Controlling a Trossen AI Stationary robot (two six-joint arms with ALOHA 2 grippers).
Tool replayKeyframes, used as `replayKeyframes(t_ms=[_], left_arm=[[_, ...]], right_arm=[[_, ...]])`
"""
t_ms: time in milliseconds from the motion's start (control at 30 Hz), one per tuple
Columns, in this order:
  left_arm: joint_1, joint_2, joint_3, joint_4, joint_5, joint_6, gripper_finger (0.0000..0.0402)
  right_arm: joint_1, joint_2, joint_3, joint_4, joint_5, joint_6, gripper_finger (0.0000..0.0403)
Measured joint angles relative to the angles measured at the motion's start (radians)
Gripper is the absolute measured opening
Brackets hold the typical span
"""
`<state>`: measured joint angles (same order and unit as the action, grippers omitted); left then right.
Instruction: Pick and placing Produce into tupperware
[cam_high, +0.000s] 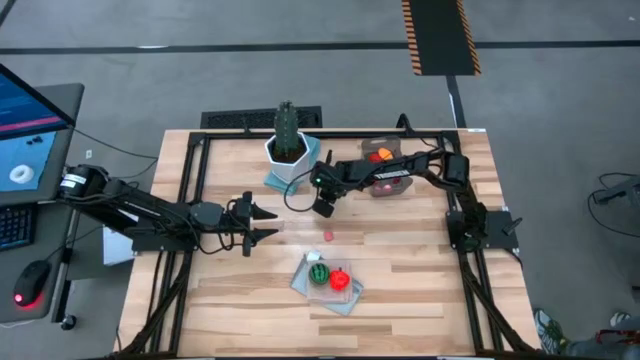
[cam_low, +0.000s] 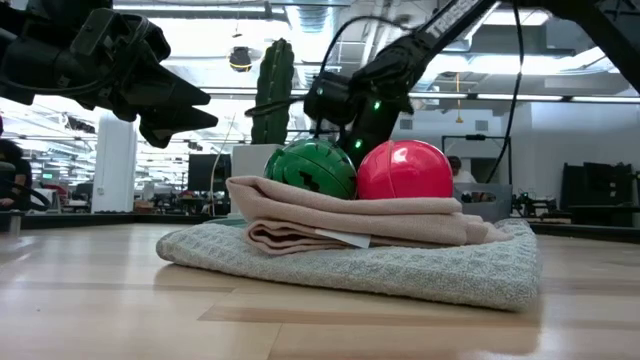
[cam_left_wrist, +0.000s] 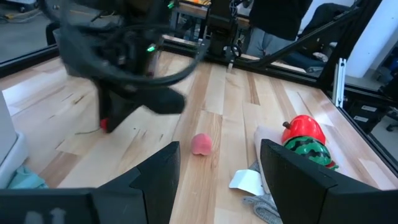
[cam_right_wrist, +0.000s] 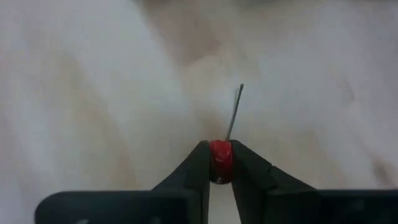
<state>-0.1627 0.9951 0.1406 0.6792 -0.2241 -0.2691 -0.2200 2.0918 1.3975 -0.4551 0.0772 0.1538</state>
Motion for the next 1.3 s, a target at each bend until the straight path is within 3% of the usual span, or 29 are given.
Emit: replayKeyframes(t_ms=[267, 433, 633, 833, 1167, 1300], left_arm=[[0.0, 0.0, 0.0, 0.012, 0.0, 0.0, 0.0213], [0.0, 0.0, 0.0, 0.014, -0.002, 0.0, 0.0213], [0.0, 0.0, 0.0, 0.012, -0.001, -0.002, 0.0213], [-0.019, 0.0, 0.0, 0.01, -0.008, -0.011, 0.0213], [-0.072, 0.0, 0.0, 0.023, -0.025, -0.043, 0.0213], [-0.091, 0.0, 0.0, 0.035, -0.046, -0.046, 0.0213]], right_arm=[[0.068, -0.079, 0.002, -0.076, 0.006, 0.032, 0.0068], [0.119, -0.157, 0.001, -0.169, 0.078, 0.079, 0.0069], [0.178, -0.278, 0.002, -0.315, 0.24, 0.164, 0.007], [0.193, -0.378, 0.002, -0.475, 0.469, 0.329, 0.0071], [0.064, -0.402, 0.001, -0.636, 0.5, 0.606, 0.0068], [-0.009, -0.403, -0.049, -0.622, 0.484, 0.63, 0.0068]])
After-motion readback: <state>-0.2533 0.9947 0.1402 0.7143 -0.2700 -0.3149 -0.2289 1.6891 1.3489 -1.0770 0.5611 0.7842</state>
